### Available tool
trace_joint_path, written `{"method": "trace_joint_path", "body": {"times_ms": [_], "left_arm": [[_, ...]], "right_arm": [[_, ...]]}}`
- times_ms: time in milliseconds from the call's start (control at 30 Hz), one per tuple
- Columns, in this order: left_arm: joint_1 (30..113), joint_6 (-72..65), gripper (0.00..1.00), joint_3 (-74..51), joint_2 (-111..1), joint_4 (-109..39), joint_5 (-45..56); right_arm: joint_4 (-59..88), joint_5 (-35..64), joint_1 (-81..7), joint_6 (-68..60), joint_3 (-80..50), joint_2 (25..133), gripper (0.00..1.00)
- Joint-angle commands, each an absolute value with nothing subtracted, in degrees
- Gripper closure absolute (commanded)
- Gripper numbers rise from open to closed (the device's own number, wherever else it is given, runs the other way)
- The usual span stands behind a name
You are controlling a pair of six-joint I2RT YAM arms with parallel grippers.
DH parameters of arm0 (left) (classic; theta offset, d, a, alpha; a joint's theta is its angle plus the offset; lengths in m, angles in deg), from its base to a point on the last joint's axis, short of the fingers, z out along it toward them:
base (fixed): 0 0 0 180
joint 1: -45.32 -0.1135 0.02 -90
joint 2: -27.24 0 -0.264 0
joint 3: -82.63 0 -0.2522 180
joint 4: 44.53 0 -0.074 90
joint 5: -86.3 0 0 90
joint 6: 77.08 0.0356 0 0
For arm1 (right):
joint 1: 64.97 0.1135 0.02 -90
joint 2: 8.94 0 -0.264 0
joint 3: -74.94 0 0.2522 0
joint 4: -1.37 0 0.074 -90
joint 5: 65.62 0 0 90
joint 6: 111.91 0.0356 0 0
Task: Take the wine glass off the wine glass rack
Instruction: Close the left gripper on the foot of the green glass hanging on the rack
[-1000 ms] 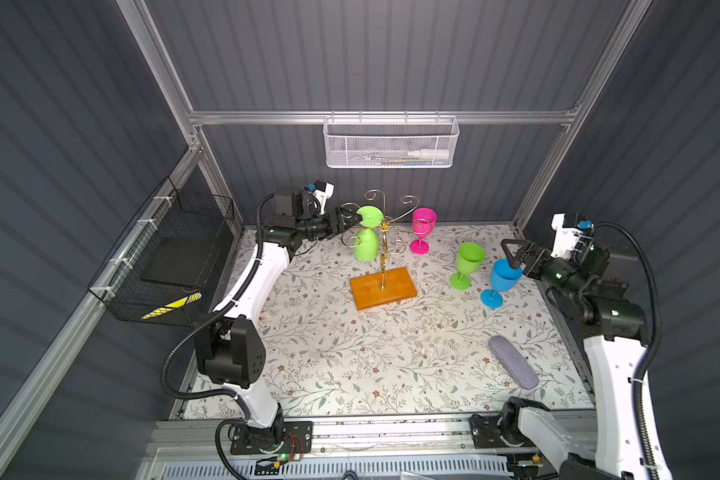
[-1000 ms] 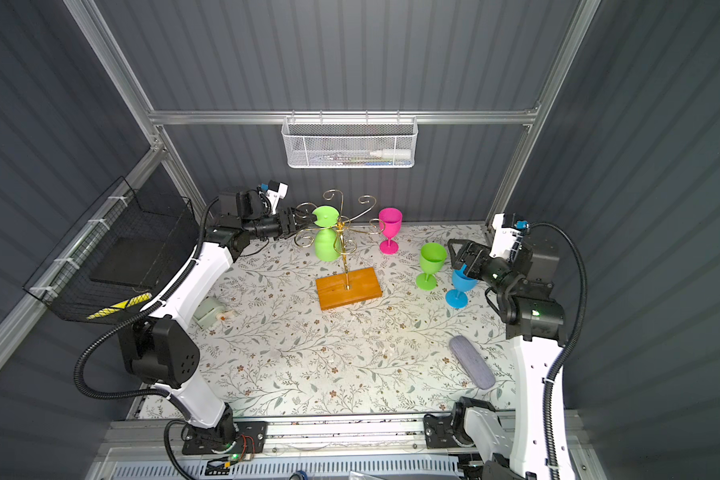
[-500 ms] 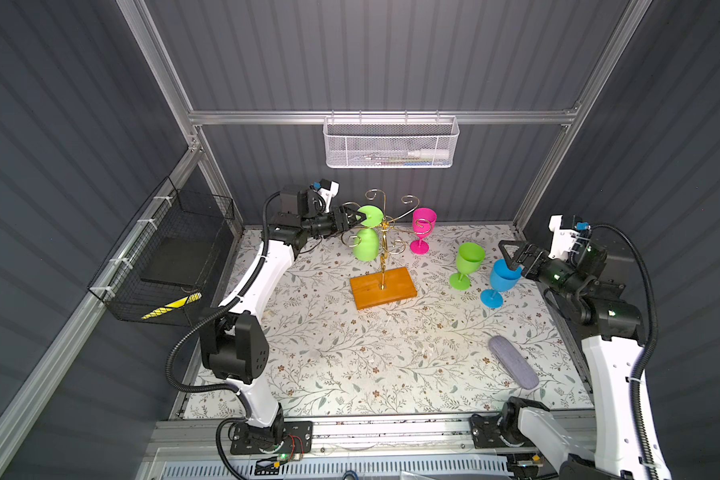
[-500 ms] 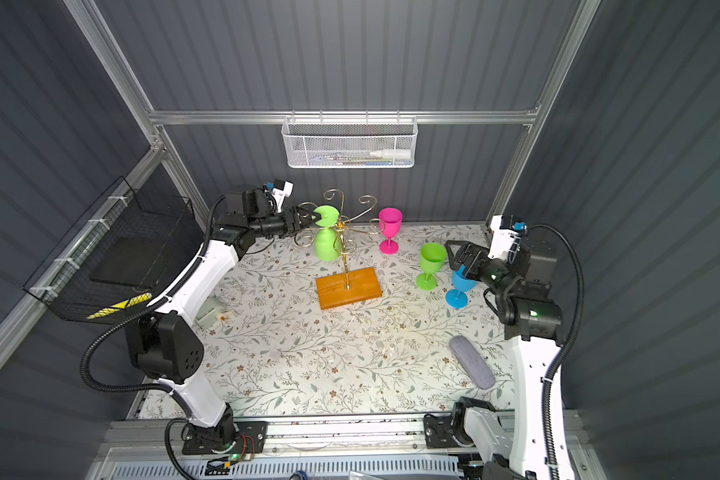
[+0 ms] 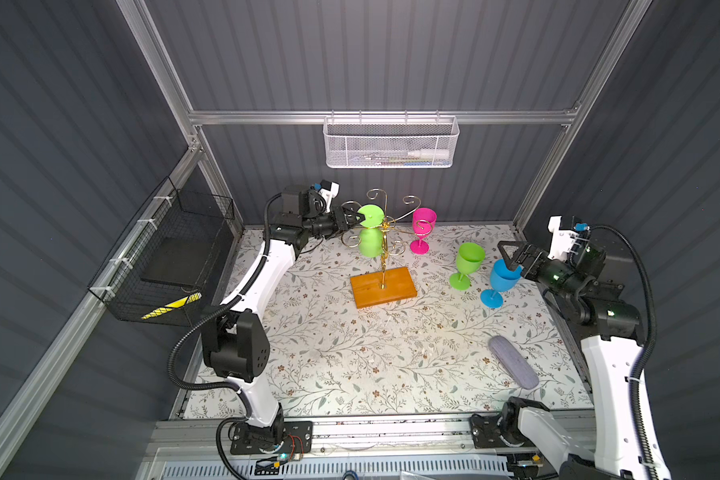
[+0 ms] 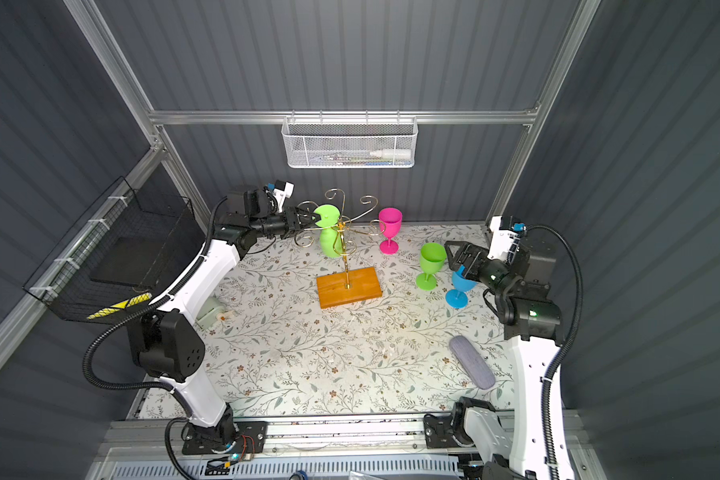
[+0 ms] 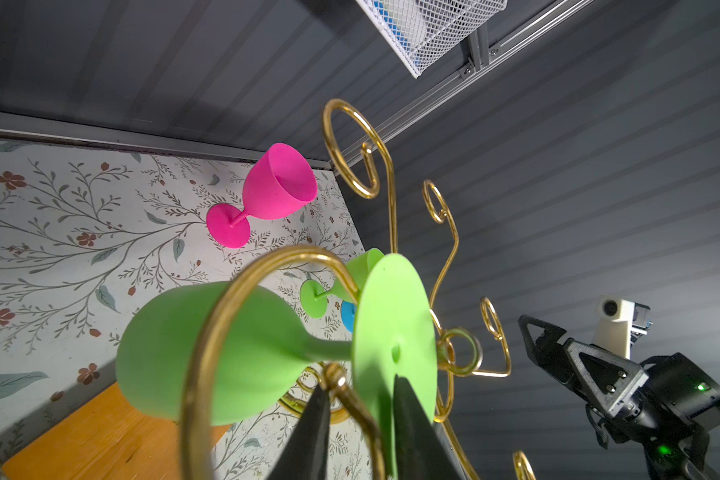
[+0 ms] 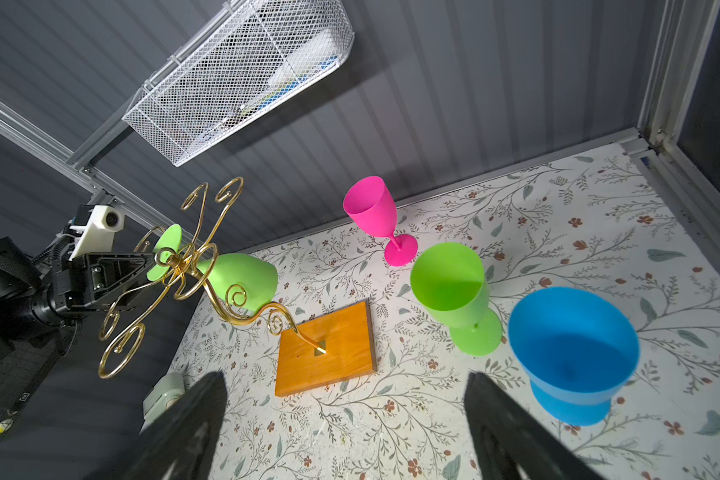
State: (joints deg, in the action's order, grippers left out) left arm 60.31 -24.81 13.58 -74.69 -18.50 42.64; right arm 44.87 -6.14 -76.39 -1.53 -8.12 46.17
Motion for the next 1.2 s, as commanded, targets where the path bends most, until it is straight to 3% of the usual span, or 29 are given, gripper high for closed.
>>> {"method": "trace_joint_path", "body": {"times_ms": [0,933,1033,1167], "left_arm": [[60.6,-23.1,0.77,16.1,-75.5,-19.8,43.8],[57.1,-29.4,0.8,12.2,-72.1,-24.0,44.7],[56.8,-29.9,0.76,11.7,-72.2,-24.3,45.0],[56.5,-30.4,0.61,11.4,-72.0,-25.0,45.0]], "right_arm": [[43.2,-7.4,-76.1,-1.4,-7.3,45.5,0.08],[40.2,-9.5,-76.1,0.7,-5.6,47.1,0.05],[40.1,-9.6,-76.1,0.8,-5.5,47.4,0.05],[40.0,-9.6,-76.0,0.9,-5.5,47.7,0.05]]}}
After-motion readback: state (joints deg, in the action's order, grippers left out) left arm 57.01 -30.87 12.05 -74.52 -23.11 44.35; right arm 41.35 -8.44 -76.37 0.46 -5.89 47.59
